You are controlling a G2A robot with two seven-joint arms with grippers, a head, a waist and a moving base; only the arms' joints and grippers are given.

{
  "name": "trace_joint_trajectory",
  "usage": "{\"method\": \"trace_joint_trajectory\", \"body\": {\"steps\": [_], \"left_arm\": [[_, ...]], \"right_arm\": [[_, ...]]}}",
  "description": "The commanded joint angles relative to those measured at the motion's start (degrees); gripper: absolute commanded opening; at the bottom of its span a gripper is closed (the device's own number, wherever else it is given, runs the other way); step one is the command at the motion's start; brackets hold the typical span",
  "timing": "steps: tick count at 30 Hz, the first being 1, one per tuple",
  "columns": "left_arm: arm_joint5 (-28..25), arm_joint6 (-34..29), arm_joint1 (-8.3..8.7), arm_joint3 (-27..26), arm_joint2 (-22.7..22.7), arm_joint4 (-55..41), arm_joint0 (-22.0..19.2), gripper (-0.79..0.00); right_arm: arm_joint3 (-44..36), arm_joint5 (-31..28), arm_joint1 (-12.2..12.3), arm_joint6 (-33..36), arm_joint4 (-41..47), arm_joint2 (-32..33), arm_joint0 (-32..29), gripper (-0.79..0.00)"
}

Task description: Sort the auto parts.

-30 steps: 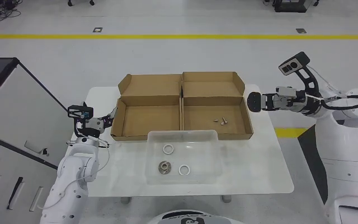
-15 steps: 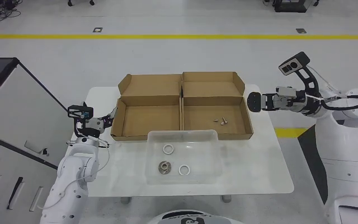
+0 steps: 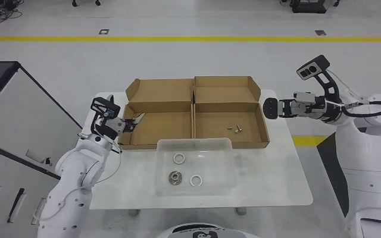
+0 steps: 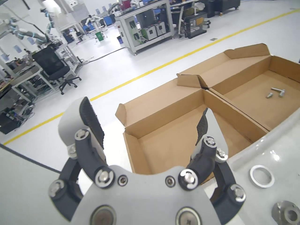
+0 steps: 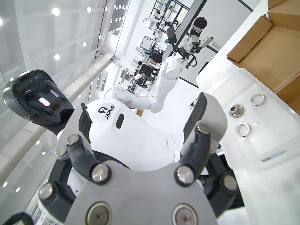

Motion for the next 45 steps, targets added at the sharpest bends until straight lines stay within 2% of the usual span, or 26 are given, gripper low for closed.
{"method": "trace_joint_trajectory", "body": {"steps": [1,8,16,22,28,40,45], "left_arm": [[-3.59,-4.29,0.17,-1.41,0.45,-1.33,-1.04,0.000],[-10.10,-22.17,0.51,-5.29,4.66,-6.34,-6.84,0.000],[-15.83,-41.90,0.83,-5.95,11.17,-12.93,-16.11,0.000],[-17.27,-51.99,0.90,-4.86,15.82,-23.41,-22.48,0.000],[-12.83,-57.43,2.04,-4.72,22.34,-30.95,-27.25,0.000],[-5.79,-64.47,6.37,-3.89,37.35,-41.48,-36.90,0.000],[-4.69,-65.56,7.34,-3.21,42.27,-42.21,-38.28,0.000]], "right_arm": [[0.00,0.00,0.00,0.00,0.00,0.00,0.00,0.000],[0.00,0.00,0.00,0.00,0.00,0.00,0.00,0.000],[0.00,0.00,0.00,0.00,0.00,0.00,0.00,0.000],[0.00,0.00,0.00,0.00,0.00,0.00,0.00,0.000],[0.00,0.00,0.00,0.00,0.00,0.00,0.00,0.000],[0.00,0.00,0.00,0.00,0.00,0.00,0.00,0.000],[0.00,0.00,0.00,0.00,0.00,0.00,0.00,0.000]]}}
